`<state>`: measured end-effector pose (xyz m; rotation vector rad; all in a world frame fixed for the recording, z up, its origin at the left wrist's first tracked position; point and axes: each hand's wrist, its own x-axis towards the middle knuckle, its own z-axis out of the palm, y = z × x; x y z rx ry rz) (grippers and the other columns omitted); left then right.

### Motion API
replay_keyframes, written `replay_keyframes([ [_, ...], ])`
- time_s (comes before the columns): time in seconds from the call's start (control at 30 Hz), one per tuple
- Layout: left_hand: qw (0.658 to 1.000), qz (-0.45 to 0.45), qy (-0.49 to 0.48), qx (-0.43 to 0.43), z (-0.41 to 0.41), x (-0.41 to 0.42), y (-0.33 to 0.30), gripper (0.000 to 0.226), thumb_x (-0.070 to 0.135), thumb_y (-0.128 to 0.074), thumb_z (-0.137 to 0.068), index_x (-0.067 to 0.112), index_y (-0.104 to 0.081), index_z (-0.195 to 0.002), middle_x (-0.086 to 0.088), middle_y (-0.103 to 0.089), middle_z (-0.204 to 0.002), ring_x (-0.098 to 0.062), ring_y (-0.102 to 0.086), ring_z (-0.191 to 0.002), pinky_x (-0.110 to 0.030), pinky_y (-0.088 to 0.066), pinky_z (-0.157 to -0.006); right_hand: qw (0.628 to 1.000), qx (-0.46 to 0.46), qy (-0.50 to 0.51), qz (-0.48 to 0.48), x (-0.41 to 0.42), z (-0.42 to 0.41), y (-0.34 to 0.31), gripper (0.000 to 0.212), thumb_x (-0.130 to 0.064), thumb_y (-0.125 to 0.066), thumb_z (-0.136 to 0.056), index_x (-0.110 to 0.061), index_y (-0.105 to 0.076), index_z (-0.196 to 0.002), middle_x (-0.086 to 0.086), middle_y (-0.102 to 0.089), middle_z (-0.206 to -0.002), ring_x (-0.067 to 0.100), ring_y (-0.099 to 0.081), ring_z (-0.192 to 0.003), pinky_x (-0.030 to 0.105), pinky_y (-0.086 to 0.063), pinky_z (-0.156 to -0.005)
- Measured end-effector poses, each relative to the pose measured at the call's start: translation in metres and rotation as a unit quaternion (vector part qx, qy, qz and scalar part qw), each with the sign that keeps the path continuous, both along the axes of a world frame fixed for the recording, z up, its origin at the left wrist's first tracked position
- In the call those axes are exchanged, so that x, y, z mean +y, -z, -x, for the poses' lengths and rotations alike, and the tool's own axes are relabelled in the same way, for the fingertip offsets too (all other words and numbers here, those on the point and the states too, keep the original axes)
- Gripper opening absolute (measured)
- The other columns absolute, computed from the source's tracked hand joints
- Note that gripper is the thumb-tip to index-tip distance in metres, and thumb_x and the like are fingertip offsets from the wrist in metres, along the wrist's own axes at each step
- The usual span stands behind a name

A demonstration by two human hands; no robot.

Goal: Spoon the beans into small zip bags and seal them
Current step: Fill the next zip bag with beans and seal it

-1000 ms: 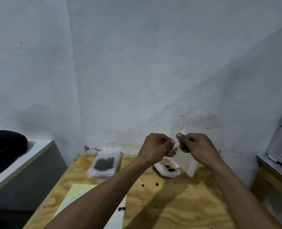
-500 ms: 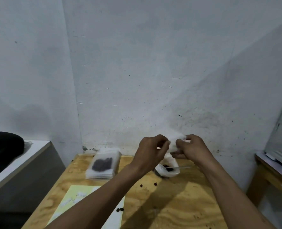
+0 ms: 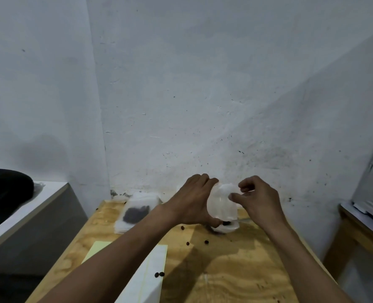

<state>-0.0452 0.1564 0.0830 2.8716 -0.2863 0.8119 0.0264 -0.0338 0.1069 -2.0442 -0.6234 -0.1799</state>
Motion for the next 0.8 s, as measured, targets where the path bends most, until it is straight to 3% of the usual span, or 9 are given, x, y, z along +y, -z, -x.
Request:
replay_keyframes([
  [0.1, 1.000, -0.005, -0.013, -0.012, -0.002, -0.001, 0.006, 0.093, 0.065, -0.084, -0.061, 0.010, -0.052, -0.129, -0.005, -0.053, -0.108, -0.020, -0.048, -0.096, -0.032, -0.041, -0.086, 0.999, -0.029, -0.044, -0.005, 0.000, 0.005, -0.003, 0.011, -0.013, -0.082, -0.078, -0.023, -0.078, -0.079, -0.013, -0.073, -0.071, 0.000, -0.068, -0.067, 0.009, -0.046, -0.061],
  [0.2, 0.999, -0.018, -0.018, -0.021, -0.004, -0.008, 0.009, 0.090, 0.071, -0.081, -0.060, 0.011, -0.054, -0.122, -0.002, -0.051, -0.102, -0.019, -0.044, -0.091, -0.032, -0.038, -0.083, 0.992, 0.059, -0.102, 0.054, 0.002, -0.002, -0.001, 0.039, -0.007, -0.071, -0.083, -0.027, -0.072, -0.050, -0.012, -0.060, -0.051, 0.003, -0.056, -0.051, 0.015, -0.043, -0.056],
  [0.33, 0.998, 0.041, 0.001, 0.043, 0.006, -0.009, 0.007, 0.095, 0.058, -0.085, -0.069, 0.010, -0.046, -0.141, -0.004, -0.050, -0.120, -0.019, -0.045, -0.107, -0.023, -0.031, -0.089, 0.970, 0.178, -0.158, 0.048, 0.003, -0.017, 0.007, 0.017, -0.022, -0.077, -0.084, -0.006, -0.081, -0.079, 0.014, -0.078, -0.083, 0.029, -0.076, -0.086, 0.046, -0.060, -0.089],
  [0.47, 0.991, 0.075, -0.012, 0.108, 0.011, -0.002, 0.004, 0.087, 0.055, -0.080, -0.077, 0.016, -0.045, -0.146, 0.001, -0.052, -0.128, -0.017, -0.047, -0.116, -0.025, -0.036, -0.093, 0.953, 0.222, -0.198, 0.063, 0.005, -0.022, 0.018, 0.091, -0.067, -0.087, -0.060, 0.012, -0.067, -0.102, 0.037, -0.064, -0.110, 0.051, -0.062, -0.107, 0.066, -0.047, -0.099],
  [0.53, 0.992, 0.059, -0.021, 0.108, 0.011, -0.003, 0.003, 0.083, 0.053, -0.079, -0.078, 0.015, -0.047, -0.145, 0.000, -0.055, -0.128, -0.018, -0.050, -0.115, -0.025, -0.037, -0.092, 0.948, 0.229, -0.210, 0.067, 0.008, -0.028, 0.023, 0.101, -0.069, -0.088, -0.056, 0.016, -0.062, -0.104, 0.039, -0.063, -0.111, 0.053, -0.062, -0.106, 0.063, -0.048, -0.101],
  [0.6, 0.992, 0.055, -0.035, 0.104, 0.011, -0.004, 0.003, 0.081, 0.050, -0.078, -0.080, 0.014, -0.046, -0.146, -0.002, -0.056, -0.131, -0.020, -0.052, -0.115, -0.025, -0.037, -0.088, 0.951, 0.230, -0.201, 0.044, 0.009, -0.025, 0.018, 0.081, -0.058, -0.090, -0.063, 0.013, -0.068, -0.095, 0.032, -0.072, -0.096, 0.045, -0.071, -0.093, 0.055, -0.054, -0.097],
  [0.7, 0.989, 0.073, -0.083, 0.101, 0.010, -0.002, 0.003, 0.081, 0.057, -0.074, -0.082, 0.017, -0.046, -0.147, 0.001, -0.056, -0.137, -0.019, -0.054, -0.121, -0.029, -0.042, -0.090, 0.972, 0.193, -0.129, -0.027, 0.006, -0.027, 0.012, 0.019, -0.025, -0.081, -0.084, -0.007, -0.079, -0.081, 0.008, -0.078, -0.080, 0.024, -0.076, -0.082, 0.048, -0.059, -0.093],
  [0.73, 0.985, 0.089, -0.104, 0.108, 0.010, 0.001, 0.004, 0.082, 0.060, -0.072, -0.082, 0.018, -0.045, -0.147, 0.002, -0.055, -0.139, -0.019, -0.054, -0.123, -0.031, -0.044, -0.092, 0.982, 0.163, -0.091, -0.031, 0.003, -0.030, 0.012, 0.015, -0.024, -0.079, -0.086, -0.009, -0.080, -0.085, 0.005, -0.079, -0.084, 0.022, -0.076, -0.085, 0.044, -0.059, -0.092],
  [0.8, 0.969, 0.150, -0.143, 0.133, 0.009, 0.008, 0.008, 0.085, 0.065, -0.071, -0.079, 0.019, -0.047, -0.146, 0.002, -0.055, -0.137, -0.019, -0.054, -0.122, -0.032, -0.046, -0.092, 0.993, 0.085, 0.023, 0.073, -0.005, -0.038, 0.018, 0.032, -0.036, -0.072, -0.091, -0.008, -0.076, -0.105, 0.008, -0.077, -0.107, 0.025, -0.071, -0.101, 0.036, -0.055, -0.090],
])
